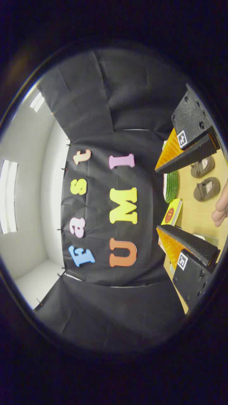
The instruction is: Open the storage box then place both shoes into the box .Put the left shoe in first, then the right shoe, with the right side of both shoes facing outward in a uniform manner.
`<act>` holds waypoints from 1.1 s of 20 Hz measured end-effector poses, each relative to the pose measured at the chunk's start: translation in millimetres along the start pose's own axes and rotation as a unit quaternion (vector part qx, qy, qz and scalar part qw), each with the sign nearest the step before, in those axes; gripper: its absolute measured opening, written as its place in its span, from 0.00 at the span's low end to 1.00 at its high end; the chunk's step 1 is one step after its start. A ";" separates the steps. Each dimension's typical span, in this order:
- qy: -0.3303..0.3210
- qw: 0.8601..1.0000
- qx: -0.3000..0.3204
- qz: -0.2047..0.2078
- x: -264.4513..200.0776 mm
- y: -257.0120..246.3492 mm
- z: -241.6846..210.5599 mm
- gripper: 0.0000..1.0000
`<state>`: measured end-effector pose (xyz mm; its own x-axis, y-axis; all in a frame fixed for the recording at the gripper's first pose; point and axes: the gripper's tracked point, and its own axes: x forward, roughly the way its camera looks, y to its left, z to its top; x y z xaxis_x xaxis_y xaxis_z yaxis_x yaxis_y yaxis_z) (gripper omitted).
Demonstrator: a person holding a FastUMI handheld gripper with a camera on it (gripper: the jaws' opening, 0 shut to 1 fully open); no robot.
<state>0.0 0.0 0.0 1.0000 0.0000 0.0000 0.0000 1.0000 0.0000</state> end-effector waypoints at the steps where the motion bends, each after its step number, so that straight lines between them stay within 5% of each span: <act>1: -0.002 1.000 0.000 -0.004 -1.7 -5.1 -0.4 1.00; 9: 0.012 1.000 0.005 0.004 9.7 -10.9 0.0 1.00; 22: 0.060 0.997 0.020 0.033 55.1 5.8 -65.5 1.00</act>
<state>55.1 5.8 -65.5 0.9906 0.0687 -0.1185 -0.0638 0.9970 0.0445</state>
